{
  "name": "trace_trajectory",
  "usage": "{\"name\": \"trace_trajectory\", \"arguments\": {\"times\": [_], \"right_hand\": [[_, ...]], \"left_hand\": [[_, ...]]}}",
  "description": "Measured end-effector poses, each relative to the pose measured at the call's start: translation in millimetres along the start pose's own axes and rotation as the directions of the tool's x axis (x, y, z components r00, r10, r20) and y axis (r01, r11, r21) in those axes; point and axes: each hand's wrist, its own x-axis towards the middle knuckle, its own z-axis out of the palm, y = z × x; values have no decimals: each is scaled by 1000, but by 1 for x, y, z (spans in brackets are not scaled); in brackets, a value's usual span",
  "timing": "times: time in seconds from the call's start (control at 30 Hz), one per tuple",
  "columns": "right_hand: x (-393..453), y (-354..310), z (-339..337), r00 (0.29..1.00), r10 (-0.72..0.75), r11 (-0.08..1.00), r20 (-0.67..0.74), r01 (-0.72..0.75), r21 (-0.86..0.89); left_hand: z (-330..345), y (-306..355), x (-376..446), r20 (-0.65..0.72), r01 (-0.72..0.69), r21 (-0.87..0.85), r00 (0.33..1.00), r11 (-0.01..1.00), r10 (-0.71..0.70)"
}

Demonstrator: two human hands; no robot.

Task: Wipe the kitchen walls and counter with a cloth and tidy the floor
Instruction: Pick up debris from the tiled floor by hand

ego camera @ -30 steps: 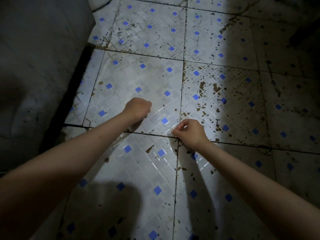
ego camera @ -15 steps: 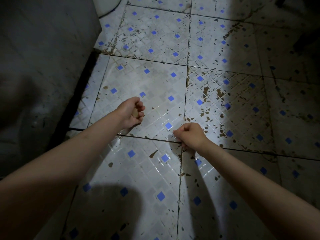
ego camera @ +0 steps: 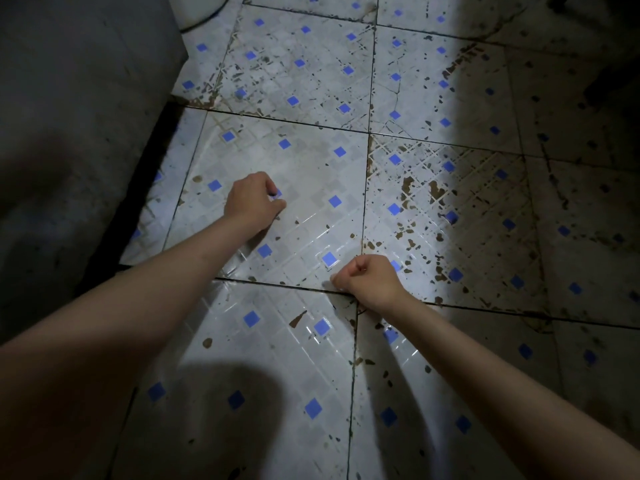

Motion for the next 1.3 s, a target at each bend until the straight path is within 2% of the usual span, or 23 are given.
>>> {"name": "trace_trajectory", "arguments": {"times": [0.13,0.33,0.4,0.47,0.5,0.53,0.57,0.6,0.63,0.7,0.8,1.0,1.07,1.2,1.3], "right_hand": [[-2,3,2,1000,-1,999,19,2,-41],[-3,0,3,1000,-4,998,27,6,-56],[-3,-1,3,1000,-8,998,16,9,-62],[-4,-3,4,1000,-8,998,11,9,-65],[-5,-4,5,1000,-6,998,13,7,-67],[-5,-5,6,1000,-5,998,15,6,-63],[-5,-6,7,1000,0,999,17,1,-54],[-5,-8,9,1000,5,999,17,-4,-45],[-5,-11,11,1000,9,999,15,-8,-43],[-6,-16,17,1000,2,998,14,-2,-60],[-8,-25,24,1000,-15,997,19,16,-74],[-12,-30,28,999,-37,993,14,38,-108],[-15,-30,28,999,-33,994,17,34,-108],[-18,-29,29,999,-21,993,28,24,-116],[-18,-30,31,998,-24,992,51,30,-122]], "left_hand": [[3,-1,2,-19,25,13,1000,1000,-25],[1,1,1,49,53,97,997,994,-58],[-4,1,-3,67,67,54,995,996,-71],[-12,-3,-7,118,155,-68,982,985,-147],[-17,-7,-9,181,248,-190,960,950,-215],[-21,-11,-12,291,376,-355,915,856,-281],[-27,-17,-16,420,506,-512,852,694,-312],[-31,-24,-21,517,594,-611,800,524,-303],[-35,-32,-24,573,634,-658,771,405,-277],[-39,-45,-31,618,661,-691,750,294,-236],[-44,-54,-40,635,667,-712,745,220,-206],[-44,-62,-56,576,628,-722,778,291,-250],[-43,-67,-59,519,596,-713,803,370,-294],[-46,-66,-52,396,538,-600,843,592,-366],[-43,-56,-42,331,534,-524,845,663,-419]]}}
